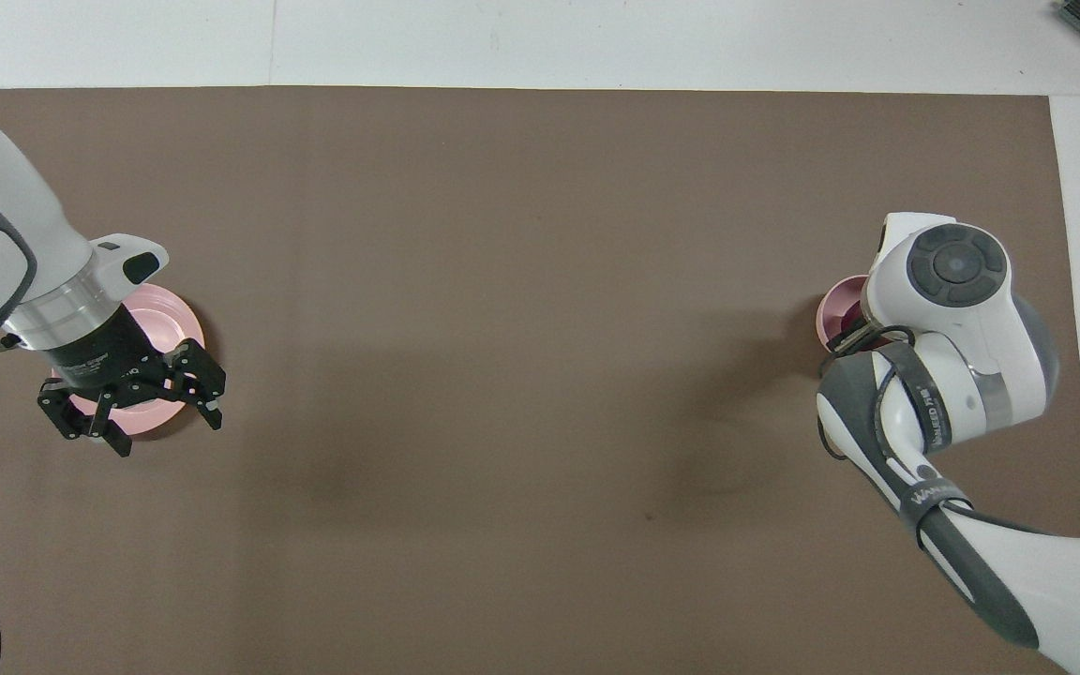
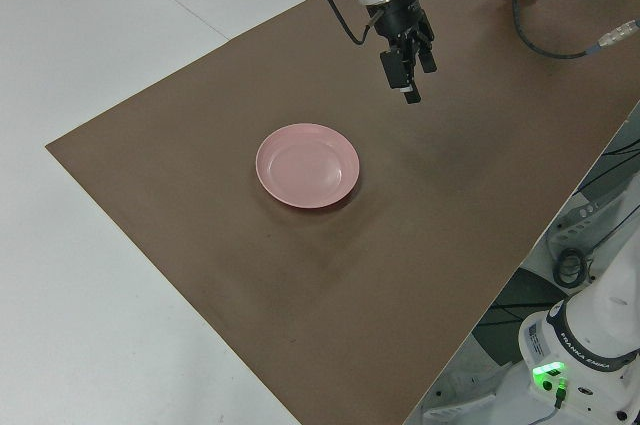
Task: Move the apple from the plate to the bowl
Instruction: 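Lower the apple into the pink bowl with the right gripper while the left gripper withdraws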
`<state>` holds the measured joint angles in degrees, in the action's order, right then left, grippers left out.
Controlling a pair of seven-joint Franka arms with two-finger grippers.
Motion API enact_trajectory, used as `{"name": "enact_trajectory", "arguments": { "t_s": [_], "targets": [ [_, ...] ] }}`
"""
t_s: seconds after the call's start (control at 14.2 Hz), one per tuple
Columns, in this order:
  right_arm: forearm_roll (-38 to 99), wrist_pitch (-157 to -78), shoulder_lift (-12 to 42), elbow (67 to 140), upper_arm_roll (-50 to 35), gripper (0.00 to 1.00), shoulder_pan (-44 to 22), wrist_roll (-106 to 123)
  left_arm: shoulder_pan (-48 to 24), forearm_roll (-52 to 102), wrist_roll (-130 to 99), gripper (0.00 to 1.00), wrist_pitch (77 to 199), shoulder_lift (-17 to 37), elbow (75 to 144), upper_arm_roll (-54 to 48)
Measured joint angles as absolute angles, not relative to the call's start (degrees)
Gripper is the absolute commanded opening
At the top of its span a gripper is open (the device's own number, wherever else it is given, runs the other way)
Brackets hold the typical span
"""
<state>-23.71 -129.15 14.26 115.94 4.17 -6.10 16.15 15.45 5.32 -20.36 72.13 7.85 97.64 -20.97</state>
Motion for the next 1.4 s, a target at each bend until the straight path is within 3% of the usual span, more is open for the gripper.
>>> {"name": "enact_trajectory", "arguments": {
  "t_s": [0.21,0.42,1.19,1.4],
  "targets": [
    [-23.7,-129.2,14.3,115.9,4.2,0.91,-6.1,16.1,15.8,5.3,-20.4,1.0,73.3,1.4,101.2,-20.9],
    [-23.7,-129.2,14.3,115.9,4.2,1.0,-6.1,16.1,16.2,5.3,-20.3,1.0,77.2,0.5,101.8,-20.9],
    [-23.6,-129.2,14.1,115.7,4.2,1.0,-6.1,16.1,17.8,5.3,-20.1,1.0,78.7,1.0,101.8,-20.8],
    [-18.2,-129.1,11.9,115.1,4.2,1.0,-6.0,15.5,18.3,5.3,-19.6,1.0,80.4,1.1,101.7,-20.8]
  ]
}}
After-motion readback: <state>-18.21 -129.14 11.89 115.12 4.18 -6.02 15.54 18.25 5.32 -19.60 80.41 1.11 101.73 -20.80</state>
